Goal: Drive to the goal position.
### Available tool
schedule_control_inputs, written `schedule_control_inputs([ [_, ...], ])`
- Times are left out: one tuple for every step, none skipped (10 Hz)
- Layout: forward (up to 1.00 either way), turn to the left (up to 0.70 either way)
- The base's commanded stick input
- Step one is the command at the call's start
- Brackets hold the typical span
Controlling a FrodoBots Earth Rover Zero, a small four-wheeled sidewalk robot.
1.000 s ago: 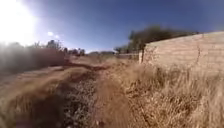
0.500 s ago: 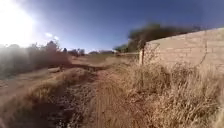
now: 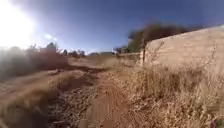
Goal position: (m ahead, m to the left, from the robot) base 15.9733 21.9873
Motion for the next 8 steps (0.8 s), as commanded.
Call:
schedule_control_inputs([
  [0.50,0.00],
  [0.50,0.00],
  [0.50,0.00],
  [0.50,0.00],
  [0.50,0.00],
  [0.50,0.00],
  [0.50,0.00],
  [0.50,0.00],
])
